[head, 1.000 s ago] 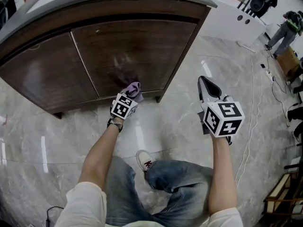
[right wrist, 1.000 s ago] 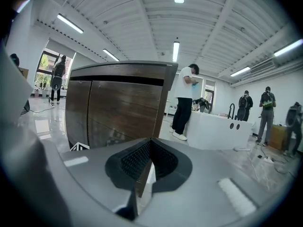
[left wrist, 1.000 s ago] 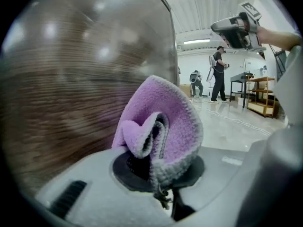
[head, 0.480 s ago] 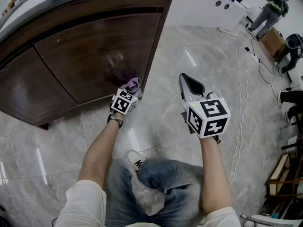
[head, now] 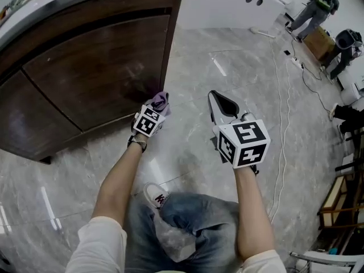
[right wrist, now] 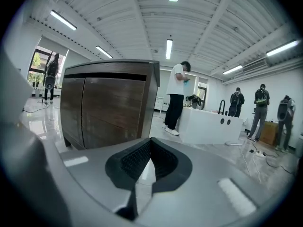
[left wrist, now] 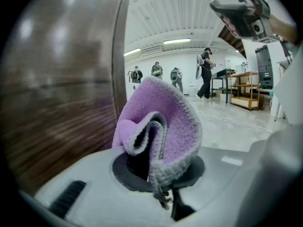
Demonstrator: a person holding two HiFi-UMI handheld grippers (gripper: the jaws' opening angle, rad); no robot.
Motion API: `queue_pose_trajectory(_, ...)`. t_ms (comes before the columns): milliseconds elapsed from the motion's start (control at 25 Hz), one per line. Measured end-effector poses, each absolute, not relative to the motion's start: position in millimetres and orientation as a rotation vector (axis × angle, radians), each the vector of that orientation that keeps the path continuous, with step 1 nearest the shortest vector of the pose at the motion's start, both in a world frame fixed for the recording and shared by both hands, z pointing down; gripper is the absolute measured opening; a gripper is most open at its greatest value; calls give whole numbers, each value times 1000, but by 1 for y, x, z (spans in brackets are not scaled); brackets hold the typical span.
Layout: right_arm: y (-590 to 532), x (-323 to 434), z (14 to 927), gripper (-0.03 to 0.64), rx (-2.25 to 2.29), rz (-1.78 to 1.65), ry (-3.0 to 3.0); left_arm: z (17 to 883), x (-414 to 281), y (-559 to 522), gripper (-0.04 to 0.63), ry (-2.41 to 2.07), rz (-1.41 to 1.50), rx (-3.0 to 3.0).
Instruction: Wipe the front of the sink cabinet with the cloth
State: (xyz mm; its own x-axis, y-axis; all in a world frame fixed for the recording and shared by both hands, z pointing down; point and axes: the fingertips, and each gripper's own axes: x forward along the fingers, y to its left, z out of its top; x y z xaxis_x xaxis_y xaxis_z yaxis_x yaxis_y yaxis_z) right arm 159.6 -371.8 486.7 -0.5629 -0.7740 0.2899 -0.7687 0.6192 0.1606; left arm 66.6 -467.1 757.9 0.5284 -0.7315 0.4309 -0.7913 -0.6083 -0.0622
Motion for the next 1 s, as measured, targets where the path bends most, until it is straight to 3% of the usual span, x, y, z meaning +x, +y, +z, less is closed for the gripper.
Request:
queue_pose_trajectory(480, -367, 163, 475, 6, 1268, -19, -2546, 656, 103, -431, 49, -1276, 559, 2941)
queue_pose_trajectory(1000, -349, 53, 455, 6, 989, -133, -2699, 528, -14, -343, 51, -1606, 349, 2953)
